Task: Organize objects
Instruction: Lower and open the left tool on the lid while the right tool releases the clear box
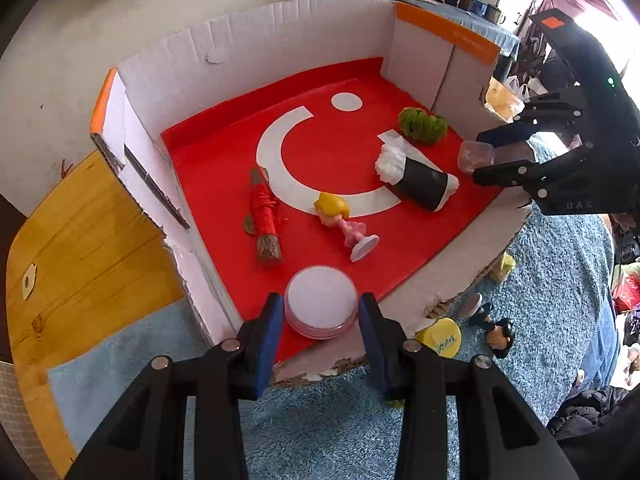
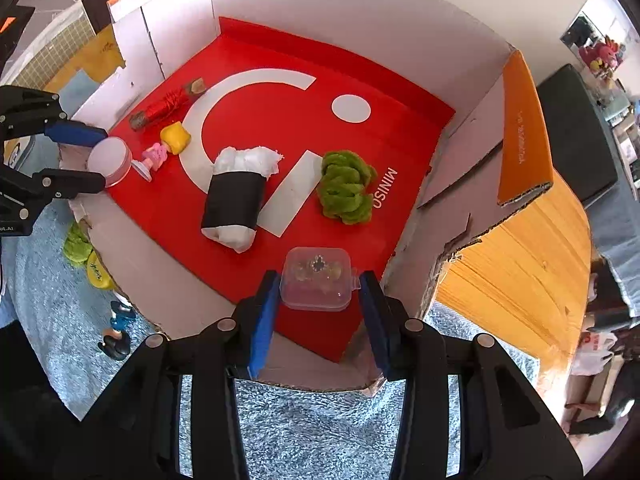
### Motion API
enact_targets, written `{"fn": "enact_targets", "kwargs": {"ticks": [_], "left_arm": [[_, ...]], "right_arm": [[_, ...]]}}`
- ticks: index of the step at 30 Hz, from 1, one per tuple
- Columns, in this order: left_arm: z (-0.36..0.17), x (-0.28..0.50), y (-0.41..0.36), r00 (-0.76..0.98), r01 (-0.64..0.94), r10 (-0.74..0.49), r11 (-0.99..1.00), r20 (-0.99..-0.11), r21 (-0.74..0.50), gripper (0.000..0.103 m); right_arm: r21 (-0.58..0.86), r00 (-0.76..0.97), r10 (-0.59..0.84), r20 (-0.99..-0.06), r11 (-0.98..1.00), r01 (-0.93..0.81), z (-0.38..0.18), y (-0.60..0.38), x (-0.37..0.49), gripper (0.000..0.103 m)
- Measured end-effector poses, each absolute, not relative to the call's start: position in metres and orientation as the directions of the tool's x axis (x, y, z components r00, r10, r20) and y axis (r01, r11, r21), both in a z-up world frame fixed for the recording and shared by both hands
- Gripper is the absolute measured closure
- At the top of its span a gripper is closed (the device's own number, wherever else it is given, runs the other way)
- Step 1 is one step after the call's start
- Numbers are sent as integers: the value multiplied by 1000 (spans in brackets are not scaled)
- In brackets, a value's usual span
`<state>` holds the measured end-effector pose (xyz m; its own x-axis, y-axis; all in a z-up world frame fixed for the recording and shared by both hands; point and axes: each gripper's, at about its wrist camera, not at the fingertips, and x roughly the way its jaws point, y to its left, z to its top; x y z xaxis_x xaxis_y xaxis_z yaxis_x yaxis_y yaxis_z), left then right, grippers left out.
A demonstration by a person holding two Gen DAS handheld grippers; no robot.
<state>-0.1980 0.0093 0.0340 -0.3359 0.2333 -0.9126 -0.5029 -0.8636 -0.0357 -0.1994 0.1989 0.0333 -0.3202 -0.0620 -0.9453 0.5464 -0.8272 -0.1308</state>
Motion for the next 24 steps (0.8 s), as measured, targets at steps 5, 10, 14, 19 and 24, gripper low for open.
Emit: {"fn": "enact_targets", "kwargs": {"ticks": [5,10,14,19,24], "left_arm": [[34,-199,10,-331,-509,231,-860,-915,-33,62],[34,-199,10,-330,-509,231,-860,-915,-34,62],[35,-199,10,-331,-508,231,-861,-915,-34,62],[35,-200,9,-333,-507,228,-861,-915,-30,61],[36,-200,9,-336,-504,225,-863,-914,-27,60]], "right_arm": [[-143,-307,-43,-951,-818,557,31,198,-197,63],[-146,-308,-39,-951,-819,555,30,200,-193,62],[-147,-308,-38,-951,-819,554,29,201,-189,62],[-147,-310,-39,-950,-819,555,28,202,-183,62],[-150,-309,-36,-950,-817,556,27,203,-175,62]]}}
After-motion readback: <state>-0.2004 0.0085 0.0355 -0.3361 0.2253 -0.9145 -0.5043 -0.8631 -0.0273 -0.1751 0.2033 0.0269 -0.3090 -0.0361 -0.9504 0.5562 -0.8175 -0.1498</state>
